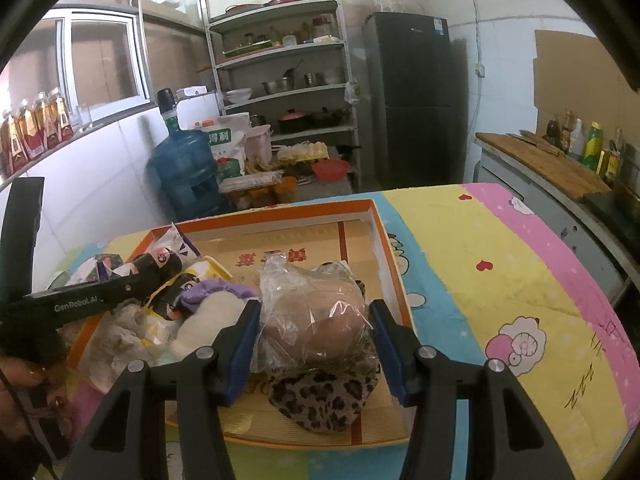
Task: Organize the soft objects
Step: 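Lower the snack bag and bread roll into the box and open both grippers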
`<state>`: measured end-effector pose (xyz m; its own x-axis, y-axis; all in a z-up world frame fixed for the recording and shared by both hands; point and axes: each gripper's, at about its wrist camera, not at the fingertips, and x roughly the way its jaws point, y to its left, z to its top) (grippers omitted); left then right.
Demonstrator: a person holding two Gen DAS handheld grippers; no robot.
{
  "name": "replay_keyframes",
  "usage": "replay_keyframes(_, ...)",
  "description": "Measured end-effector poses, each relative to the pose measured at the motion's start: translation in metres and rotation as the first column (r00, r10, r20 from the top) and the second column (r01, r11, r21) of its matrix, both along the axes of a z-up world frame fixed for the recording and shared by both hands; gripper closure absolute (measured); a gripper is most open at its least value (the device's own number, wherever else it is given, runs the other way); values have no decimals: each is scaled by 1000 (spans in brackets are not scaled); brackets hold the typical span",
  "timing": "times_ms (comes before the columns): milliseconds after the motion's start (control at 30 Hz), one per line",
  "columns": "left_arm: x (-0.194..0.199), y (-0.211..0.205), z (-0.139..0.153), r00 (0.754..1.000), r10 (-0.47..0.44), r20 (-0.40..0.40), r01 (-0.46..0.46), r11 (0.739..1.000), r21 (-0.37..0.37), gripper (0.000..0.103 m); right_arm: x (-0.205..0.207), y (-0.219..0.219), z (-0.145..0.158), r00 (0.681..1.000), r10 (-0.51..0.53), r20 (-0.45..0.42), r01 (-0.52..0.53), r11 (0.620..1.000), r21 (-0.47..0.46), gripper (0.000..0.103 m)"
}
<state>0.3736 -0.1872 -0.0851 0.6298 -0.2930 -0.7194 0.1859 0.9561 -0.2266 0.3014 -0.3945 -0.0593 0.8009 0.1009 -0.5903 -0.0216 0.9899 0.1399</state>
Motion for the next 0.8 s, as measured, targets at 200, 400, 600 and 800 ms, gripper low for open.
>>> replay_keyframes(200,-2,-1,-1,1000,-8,-2,8,1000,10,61,0,0,-2,1000,2,-2,-2,1000,0,47)
replay_keyframes(400,-12,-6,5,999,-16,37,14,999,35,48,-8,5,-2,1000,-9,13,9,1000,-20,40)
replay_keyframes(600,-21,-3,15,998,-10,64,8,999,37,46,-18,5,4,999,-18,30,19,1000,-15,39)
replay_keyframes(800,-34,3,23,996,-8,86,7,1000,22,45,-29,5,10,999,-25,38,25,1000,-14,39)
